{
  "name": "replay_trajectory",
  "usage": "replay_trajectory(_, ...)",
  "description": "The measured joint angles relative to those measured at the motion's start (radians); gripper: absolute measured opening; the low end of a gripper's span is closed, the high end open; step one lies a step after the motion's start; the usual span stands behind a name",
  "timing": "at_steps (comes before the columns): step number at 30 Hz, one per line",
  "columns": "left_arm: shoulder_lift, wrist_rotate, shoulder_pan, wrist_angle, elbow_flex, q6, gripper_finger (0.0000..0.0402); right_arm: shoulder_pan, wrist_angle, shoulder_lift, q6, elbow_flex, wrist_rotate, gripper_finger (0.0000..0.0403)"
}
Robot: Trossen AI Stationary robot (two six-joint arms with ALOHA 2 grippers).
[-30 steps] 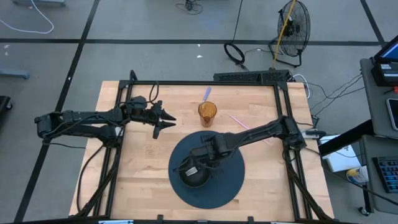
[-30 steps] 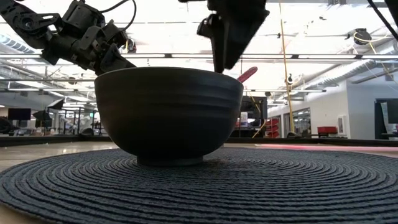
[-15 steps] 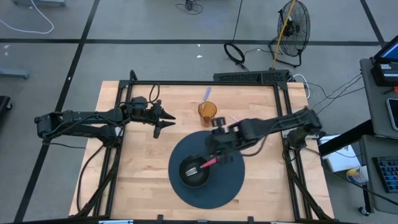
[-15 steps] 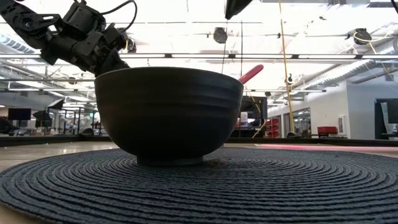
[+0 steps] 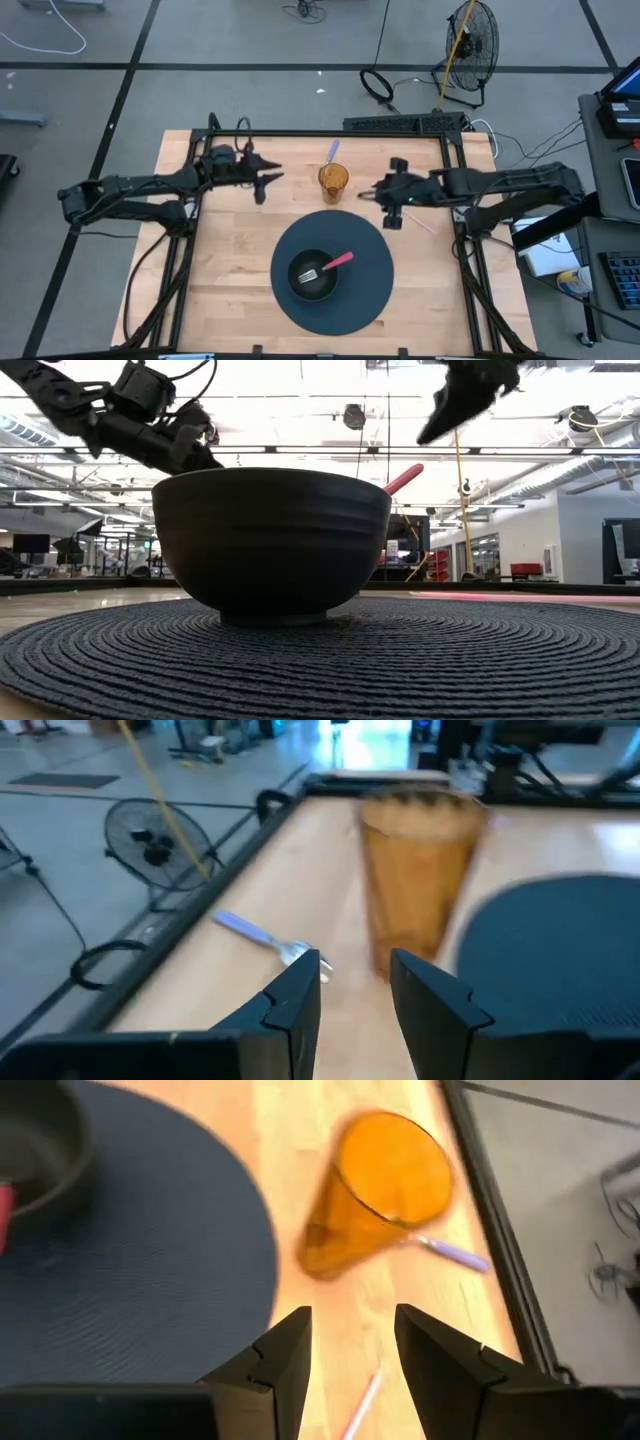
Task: Pick & Place Utensil
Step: Put the violet spoon into the black bowl
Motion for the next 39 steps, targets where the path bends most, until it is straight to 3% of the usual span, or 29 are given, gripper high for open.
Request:
replay_trajectory(5,0.130,0.118,0.121,-0.064,0.128,0.024,0.0129,-0.066,0.145,-0.119,0.045,-0.195,0.000,0.0144)
replay_trajectory(9,0.290,0.236,0.192,-0.092,0.271,0.047,0.0129,-0.100,0.276,-0.177,0.062,-0.326,0.001,0.0144)
replay_trajectory(15,0.553,0.343,0.267,-0.260,0.530,0.079,0.0129,-0.143,0.416,-0.241,0.094,-0.467,0.003,0.0144)
replay_trajectory(29,1.010,0.394,0.305,-0.677,1.113,0.075,0.0130,-0.244,0.630,-0.342,0.098,-0.703,-0.002,0.0144)
replay_trajectory(33,1.063,0.393,0.305,-0.725,1.176,0.057,0.0154,-0.256,0.634,-0.372,0.097,-0.716,-0.005,0.0144)
replay_trajectory(39,1.081,0.390,0.286,-0.736,1.192,0.014,0.0222,-0.256,0.626,-0.396,0.111,-0.716,-0.005,0.0144)
